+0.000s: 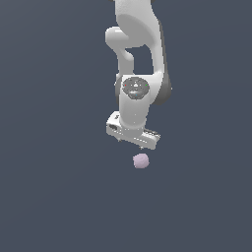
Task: Pick up the object and move it to a goal position.
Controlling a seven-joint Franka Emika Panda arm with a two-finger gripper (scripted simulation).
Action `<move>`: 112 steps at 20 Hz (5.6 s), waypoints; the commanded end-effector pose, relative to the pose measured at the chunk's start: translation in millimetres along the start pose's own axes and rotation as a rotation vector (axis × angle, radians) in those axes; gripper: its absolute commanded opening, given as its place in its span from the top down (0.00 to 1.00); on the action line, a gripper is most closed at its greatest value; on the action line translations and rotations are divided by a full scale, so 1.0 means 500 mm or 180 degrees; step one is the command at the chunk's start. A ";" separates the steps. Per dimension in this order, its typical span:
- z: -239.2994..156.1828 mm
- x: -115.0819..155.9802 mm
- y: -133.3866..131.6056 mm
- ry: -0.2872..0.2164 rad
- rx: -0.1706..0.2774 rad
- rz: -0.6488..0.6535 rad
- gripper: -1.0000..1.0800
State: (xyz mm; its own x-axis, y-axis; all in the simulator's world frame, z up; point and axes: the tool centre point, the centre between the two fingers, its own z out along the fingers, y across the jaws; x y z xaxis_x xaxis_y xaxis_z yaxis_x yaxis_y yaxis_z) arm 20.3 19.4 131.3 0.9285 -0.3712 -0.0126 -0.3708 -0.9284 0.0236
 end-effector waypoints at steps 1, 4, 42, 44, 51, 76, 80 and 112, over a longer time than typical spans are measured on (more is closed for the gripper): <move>0.006 0.003 -0.008 -0.0002 0.0008 0.0219 0.04; 0.013 0.006 -0.018 -0.0004 0.0017 0.0476 0.04; 0.080 0.032 -0.124 0.0000 0.0088 0.3076 0.04; 0.080 0.032 -0.124 0.0000 0.0088 0.3093 0.04; 0.101 0.031 -0.125 0.0000 0.0088 0.3083 0.04; 0.178 0.033 -0.127 -0.0001 0.0088 0.3095 1.00; 0.157 0.032 -0.126 -0.0001 0.0088 0.3095 1.00; -0.490 0.028 -0.117 0.0005 0.0085 0.3103 1.00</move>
State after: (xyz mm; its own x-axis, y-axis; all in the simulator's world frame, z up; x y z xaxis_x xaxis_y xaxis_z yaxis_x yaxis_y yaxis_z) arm 60.0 72.5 359.3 0.2137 -0.9769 0.0016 -0.9769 -0.2137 -0.0007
